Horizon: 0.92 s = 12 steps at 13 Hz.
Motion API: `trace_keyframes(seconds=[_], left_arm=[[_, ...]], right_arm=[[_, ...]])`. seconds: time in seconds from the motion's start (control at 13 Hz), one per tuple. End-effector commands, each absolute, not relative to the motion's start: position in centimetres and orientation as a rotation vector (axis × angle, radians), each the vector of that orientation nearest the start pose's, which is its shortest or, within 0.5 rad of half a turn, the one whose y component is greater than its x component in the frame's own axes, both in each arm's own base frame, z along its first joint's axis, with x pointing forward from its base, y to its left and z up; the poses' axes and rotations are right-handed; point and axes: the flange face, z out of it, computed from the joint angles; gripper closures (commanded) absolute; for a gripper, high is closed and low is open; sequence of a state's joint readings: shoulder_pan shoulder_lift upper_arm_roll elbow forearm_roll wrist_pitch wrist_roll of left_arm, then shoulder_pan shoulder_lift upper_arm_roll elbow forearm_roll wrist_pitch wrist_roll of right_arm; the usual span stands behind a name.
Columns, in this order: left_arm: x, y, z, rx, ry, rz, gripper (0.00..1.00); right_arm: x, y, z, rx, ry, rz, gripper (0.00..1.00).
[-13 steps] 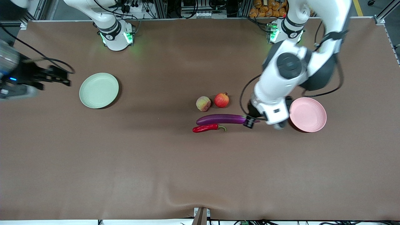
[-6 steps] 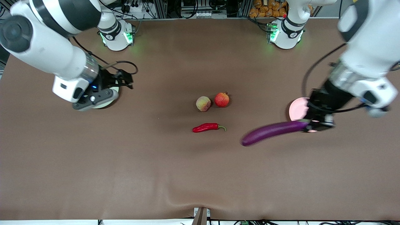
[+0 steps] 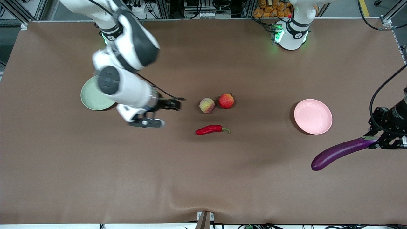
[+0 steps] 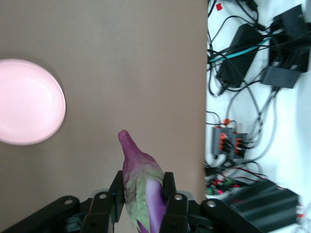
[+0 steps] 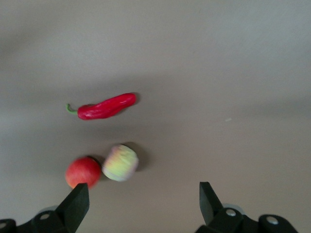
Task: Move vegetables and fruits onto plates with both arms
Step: 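Carry the eggplant to the pink plate while the right gripper reaches the peach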
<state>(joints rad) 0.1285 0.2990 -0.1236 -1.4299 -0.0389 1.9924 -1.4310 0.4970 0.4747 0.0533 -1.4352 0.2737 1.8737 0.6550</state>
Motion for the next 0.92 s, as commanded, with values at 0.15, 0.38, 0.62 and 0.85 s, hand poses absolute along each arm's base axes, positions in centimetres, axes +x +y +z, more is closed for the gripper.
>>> trace_keyframes(seconds=[0.15,0.38,0.62,0.85], left_arm=[[64.8,3.9,45.9,-2.740,-1.682,0.052,1.00],[62.1,4.8,39.7,-2.679,-1.644,0.233,1.00],[59.8,6.7,35.3,-2.648,-1.680,0.240,1.00],[57.9,8.2,31.5,-2.629,-1.687,0.235,1.00]], right_arm=[[57.3,44.4,33.0,-2.687,0.876,0.428,0.00],[55.5,45.4,28.5,-2.676,1.010,0.448,0.00],[54.4,44.2,25.7,-2.718,1.033,0.490,0.00],[53.4,44.8,24.9,-2.725,1.035,0.489,0.00]])
